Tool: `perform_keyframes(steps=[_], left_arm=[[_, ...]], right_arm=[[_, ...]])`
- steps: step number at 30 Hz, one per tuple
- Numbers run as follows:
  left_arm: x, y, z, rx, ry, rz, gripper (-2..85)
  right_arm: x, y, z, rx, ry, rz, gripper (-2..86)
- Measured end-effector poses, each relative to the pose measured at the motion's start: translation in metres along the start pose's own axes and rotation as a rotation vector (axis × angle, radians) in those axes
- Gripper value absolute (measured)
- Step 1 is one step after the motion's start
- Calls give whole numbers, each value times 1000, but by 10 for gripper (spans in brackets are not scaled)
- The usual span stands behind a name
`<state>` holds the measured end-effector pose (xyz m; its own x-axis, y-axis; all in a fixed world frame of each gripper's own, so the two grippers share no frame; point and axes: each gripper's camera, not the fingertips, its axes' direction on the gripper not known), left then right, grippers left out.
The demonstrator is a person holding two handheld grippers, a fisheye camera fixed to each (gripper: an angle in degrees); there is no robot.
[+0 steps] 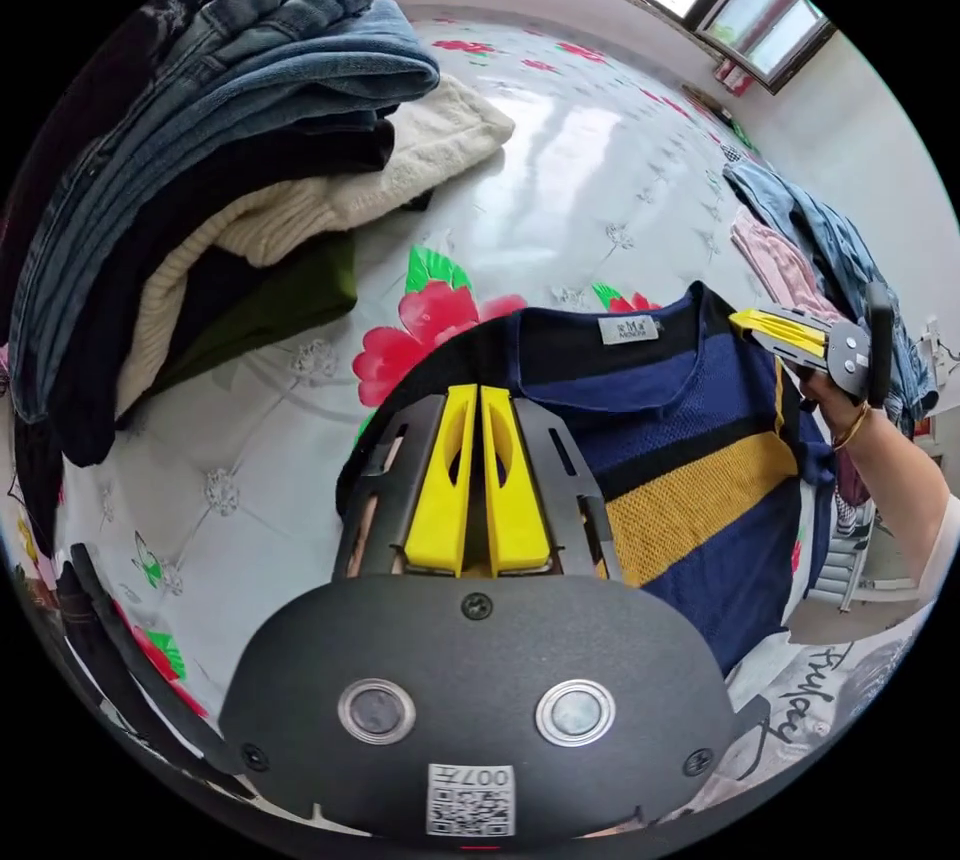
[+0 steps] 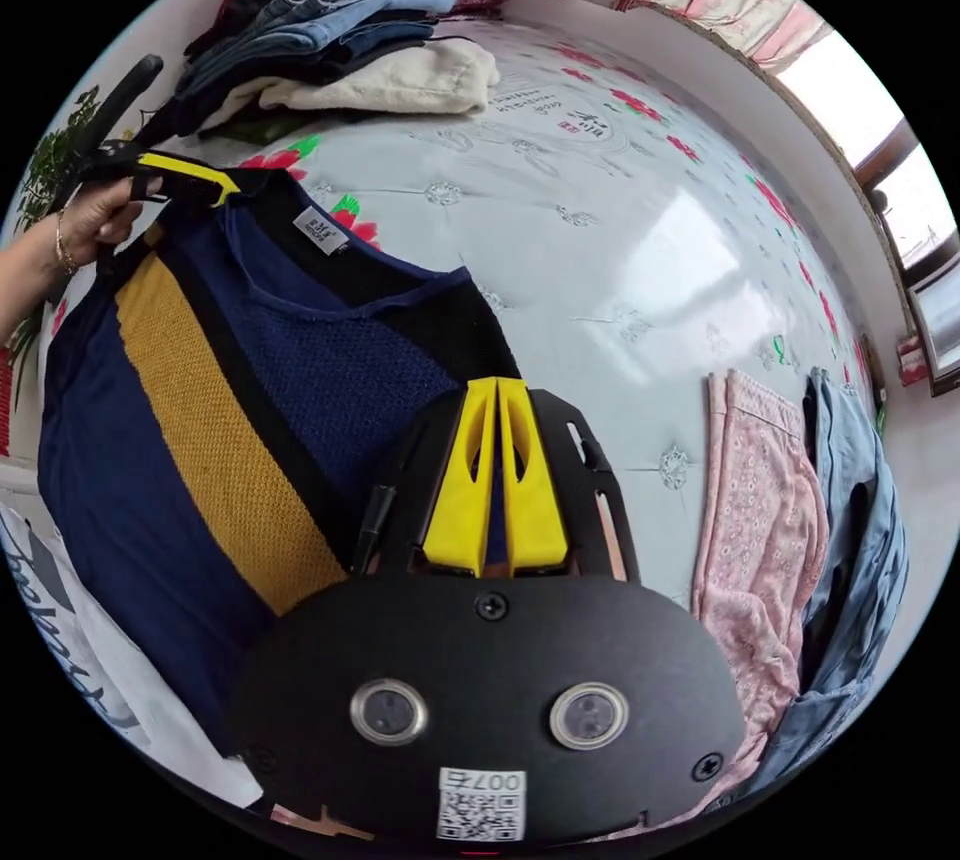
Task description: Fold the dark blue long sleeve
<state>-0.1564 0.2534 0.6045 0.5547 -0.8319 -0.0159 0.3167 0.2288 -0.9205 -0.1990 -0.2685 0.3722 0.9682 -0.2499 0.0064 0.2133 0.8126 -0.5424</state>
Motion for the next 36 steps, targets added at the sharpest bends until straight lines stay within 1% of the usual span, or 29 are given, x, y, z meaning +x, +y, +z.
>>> perform_keyframes(steps=[2, 5, 7, 8, 9, 11, 12, 14, 15, 16, 17, 18, 20, 23, 24, 27, 28, 30, 31, 33, 34, 35, 36], left_arm=[[1, -16, 2, 13, -75, -4, -7], [5, -25, 1, -21, -104, -35, -7], [2, -9, -12, -5, -39, -117, -2], [0, 12, -28, 43, -7, -141, 4], [-1, 25, -38, 68, -1, -153, 7], [-2, 71, -68, 122, -13, -178, 22], [-2, 107, -87, 138, -32, -191, 35], [1, 189, -117, 109, -64, -233, 48], [2, 210, -122, 89, -70, -250, 49], [5, 253, -131, 46, -86, -285, 51], [8, 273, -134, 24, -94, -302, 53], [16, 313, -142, -13, -110, -330, 58], [39, 377, -158, -18, -167, -371, 71], [66, 413, -164, -31, -161, -356, 85], [80, 421, -163, -55, -151, -315, 92], [104, 431, -140, -193, -250, -211, 96], [111, 437, -146, -130, -272, -159, 80], [116, 433, -151, -171, -296, -111, 49], [116, 428, -161, -198, -286, -78, 32], [109, 422, -186, -190, -183, -31, 18], [96, 418, -210, -171, -84, -26, 11], [87, 416, -222, -162, -26, -29, 8], [67, 412, -246, -146, 110, -38, 3]], right_arm=[[15, 0, 0, 29, -40, 37, -2], [33, -1, -1, 38, -91, 115, -2], [42, 1, -5, 22, -133, 188, -3], [45, 5, -12, -1, -140, 238, -3], [42, 15, -30, 46, -128, 247, -2], [31, 40, -64, 161, -119, 234, -2], [23, 60, -84, 204, -125, 239, -2], [7, 94, -108, 239, -150, 241, -3], [-6, 116, -118, 235, -164, 241, -3], [-12, 127, -122, 225, -168, 241, -3], [-26, 148, -129, 196, -175, 230, -3], [-41, 169, -134, 165, -178, 222, -3], [-61, 197, -143, 131, -182, 224, -3], [-89, 232, -153, 78, -198, 241, -4], [-97, 242, -158, 69, -203, 251, -4], [-112, 256, -170, 60, -217, 251, -4], [-114, 258, -172, 61, -217, 253, -4], [-119, 264, -182, 61, -232, 259, -4], [-120, 266, -185, 65, -232, 257, -4], [-124, 273, -198, 95, -202, 259, -4], [-124, 276, -201, 102, -195, 264, -4], [-124, 282, -206, 114, -189, 278, -4], [-122, 290, -211, 123, -187, 297, -4]])
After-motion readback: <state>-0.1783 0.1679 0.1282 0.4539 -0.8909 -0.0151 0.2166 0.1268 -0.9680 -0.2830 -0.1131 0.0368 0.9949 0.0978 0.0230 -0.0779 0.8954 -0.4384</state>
